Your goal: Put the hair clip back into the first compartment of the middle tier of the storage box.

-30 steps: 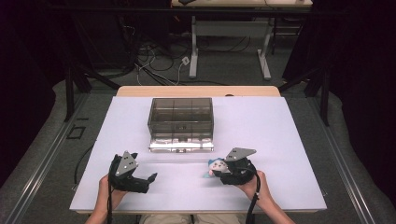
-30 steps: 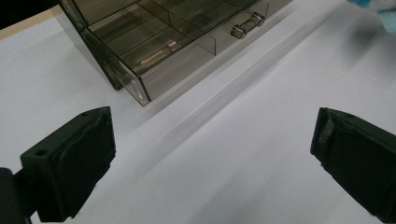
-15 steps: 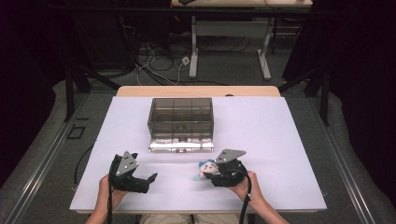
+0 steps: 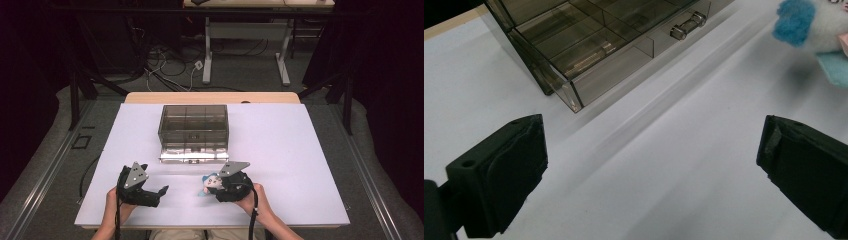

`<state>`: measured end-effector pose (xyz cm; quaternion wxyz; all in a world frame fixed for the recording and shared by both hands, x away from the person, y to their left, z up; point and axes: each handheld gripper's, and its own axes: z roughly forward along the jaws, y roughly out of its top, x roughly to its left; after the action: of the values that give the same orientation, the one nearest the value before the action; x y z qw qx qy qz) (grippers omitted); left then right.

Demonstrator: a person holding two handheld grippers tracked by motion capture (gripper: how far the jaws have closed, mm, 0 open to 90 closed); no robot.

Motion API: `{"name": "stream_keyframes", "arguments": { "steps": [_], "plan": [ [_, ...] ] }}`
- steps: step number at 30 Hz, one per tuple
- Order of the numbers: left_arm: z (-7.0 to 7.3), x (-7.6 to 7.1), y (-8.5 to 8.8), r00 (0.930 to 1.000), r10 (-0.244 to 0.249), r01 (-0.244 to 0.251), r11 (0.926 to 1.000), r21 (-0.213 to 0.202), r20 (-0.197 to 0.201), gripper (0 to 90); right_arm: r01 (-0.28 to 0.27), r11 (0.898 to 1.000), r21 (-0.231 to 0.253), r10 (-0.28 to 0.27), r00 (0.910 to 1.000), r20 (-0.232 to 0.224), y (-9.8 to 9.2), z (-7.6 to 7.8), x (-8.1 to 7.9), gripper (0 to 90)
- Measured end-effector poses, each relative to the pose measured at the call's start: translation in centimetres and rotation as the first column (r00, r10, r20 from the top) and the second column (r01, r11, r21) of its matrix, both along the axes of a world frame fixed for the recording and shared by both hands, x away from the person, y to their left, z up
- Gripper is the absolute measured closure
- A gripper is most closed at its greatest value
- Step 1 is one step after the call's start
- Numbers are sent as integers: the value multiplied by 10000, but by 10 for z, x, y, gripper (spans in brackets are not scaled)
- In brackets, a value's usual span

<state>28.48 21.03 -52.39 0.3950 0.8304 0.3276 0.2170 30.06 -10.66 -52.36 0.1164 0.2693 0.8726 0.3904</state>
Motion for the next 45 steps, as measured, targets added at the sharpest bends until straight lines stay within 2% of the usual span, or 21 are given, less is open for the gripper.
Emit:
{"name": "stream_keyframes", "arguments": {
  "steps": [20,35,40,45],
  "plan": [
    [0,0,0,10000,-30,30,10000,14,-10,1,-437,9989,-165,432,9987,-254,26,-9,2,455],
    [0,-1,0,10000,-46,46,10000,31,-14,2,-493,9979,-429,475,9979,-436,43,-18,4,444],
    [0,-1,-1,9999,-69,69,10000,11,-82,1,-260,9976,-641,228,9985,-505,44,-21,6,405],
    [0,-1,-2,9999,-114,114,9999,-1,-34,1,-40,9979,-652,-7,9974,-723,42,-22,8,262]
  ]
}}
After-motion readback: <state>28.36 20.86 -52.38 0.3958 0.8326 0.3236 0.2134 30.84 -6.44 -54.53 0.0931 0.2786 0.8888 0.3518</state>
